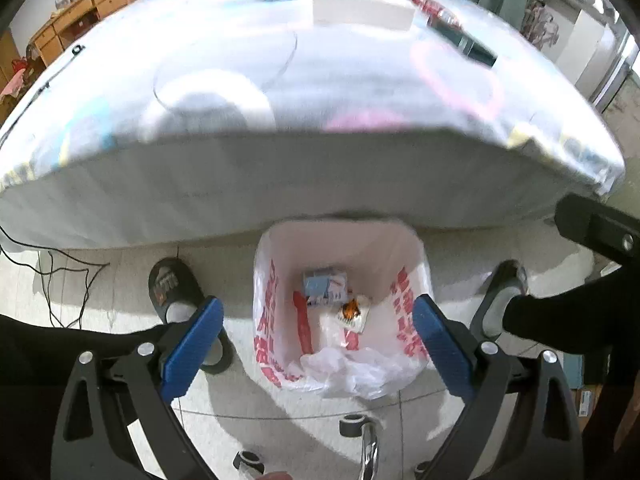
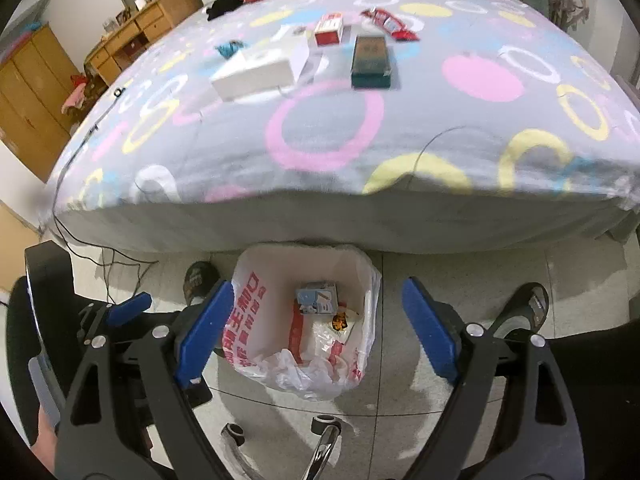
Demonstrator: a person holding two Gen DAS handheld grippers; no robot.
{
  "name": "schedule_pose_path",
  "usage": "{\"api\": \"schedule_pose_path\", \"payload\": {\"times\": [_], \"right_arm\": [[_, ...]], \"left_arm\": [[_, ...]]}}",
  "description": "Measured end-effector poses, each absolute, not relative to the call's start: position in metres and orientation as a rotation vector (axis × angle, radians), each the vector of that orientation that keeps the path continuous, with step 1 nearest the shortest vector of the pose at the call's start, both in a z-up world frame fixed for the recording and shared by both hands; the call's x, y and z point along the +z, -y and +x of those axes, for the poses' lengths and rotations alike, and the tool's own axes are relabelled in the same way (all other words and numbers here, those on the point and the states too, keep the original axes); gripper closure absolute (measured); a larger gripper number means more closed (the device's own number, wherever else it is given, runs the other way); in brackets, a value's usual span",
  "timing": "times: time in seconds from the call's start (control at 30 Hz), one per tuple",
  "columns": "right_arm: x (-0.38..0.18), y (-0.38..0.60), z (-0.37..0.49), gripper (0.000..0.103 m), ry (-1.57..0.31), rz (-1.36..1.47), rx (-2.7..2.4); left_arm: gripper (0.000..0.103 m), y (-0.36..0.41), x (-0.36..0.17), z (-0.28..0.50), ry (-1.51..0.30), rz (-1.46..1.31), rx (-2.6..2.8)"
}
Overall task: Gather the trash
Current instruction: 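Move both tools back up over the bed toward the remaining items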
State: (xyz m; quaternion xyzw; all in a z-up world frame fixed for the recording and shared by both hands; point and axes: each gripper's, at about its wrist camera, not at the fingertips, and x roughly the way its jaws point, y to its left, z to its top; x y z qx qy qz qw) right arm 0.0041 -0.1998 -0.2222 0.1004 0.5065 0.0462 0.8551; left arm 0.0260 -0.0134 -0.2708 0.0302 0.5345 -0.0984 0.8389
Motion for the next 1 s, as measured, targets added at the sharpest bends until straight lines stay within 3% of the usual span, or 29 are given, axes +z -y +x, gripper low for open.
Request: {"api": "schedule_pose_path", "payload": {"times": [0.5,1.0], "right_arm": [[-0.15,0.231,-0.016,0.011,-0.968,0.208,0.053],[-0.067,0.258,0.043,0.009,-0.863,0.177,0.023]], "left_arm": [[0.008,-0.003,-0.189,0.028,-1.023,-0.057,-0.214],[0.008,0.0,-0.11,0.088,-0.93,-0.059,-0.25]]}}
